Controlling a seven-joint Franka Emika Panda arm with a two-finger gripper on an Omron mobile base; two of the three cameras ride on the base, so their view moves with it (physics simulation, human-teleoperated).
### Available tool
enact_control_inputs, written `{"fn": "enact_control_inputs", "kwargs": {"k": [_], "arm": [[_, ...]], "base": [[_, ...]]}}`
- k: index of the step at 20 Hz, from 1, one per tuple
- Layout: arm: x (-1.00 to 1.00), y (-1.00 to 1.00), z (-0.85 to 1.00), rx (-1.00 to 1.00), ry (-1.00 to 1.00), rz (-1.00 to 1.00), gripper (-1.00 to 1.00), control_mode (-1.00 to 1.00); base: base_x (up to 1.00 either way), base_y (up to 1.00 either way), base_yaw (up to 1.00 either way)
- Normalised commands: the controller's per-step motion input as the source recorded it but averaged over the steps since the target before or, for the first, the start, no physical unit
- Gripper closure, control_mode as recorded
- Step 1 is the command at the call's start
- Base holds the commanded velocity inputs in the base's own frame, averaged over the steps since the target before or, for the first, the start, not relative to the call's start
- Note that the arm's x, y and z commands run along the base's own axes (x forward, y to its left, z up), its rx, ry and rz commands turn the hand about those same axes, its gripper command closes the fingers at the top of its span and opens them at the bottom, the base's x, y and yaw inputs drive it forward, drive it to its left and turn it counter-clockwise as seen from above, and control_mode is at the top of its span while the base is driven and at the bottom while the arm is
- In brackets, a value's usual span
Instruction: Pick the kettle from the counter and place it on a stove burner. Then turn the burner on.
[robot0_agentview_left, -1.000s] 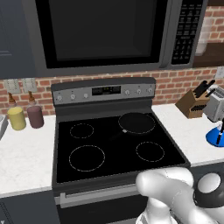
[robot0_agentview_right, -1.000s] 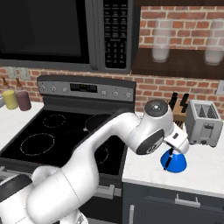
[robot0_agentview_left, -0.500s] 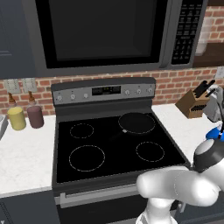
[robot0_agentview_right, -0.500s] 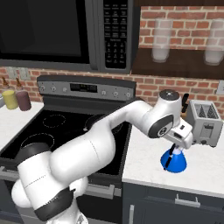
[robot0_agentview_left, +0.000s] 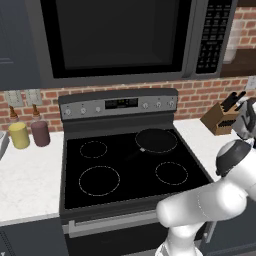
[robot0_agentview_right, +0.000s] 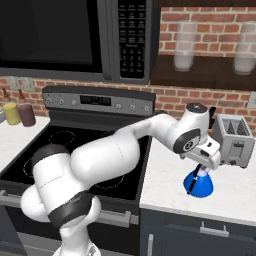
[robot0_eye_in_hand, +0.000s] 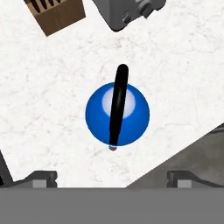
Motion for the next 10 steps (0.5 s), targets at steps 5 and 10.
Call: {"fn": "enact_control_inputs", "kwargs": {"k": [5, 10], "arm": [[0.31, -0.13, -0.42, 0.00, -0.01, 0.00, -1.00, -1.00], [0.31, -0.36, -0.28, 0.00, 0.00, 0.00, -1.00, -1.00]], "base": [[0.00, 0.00, 0.00], [0.00, 0.00, 0.00]]}}
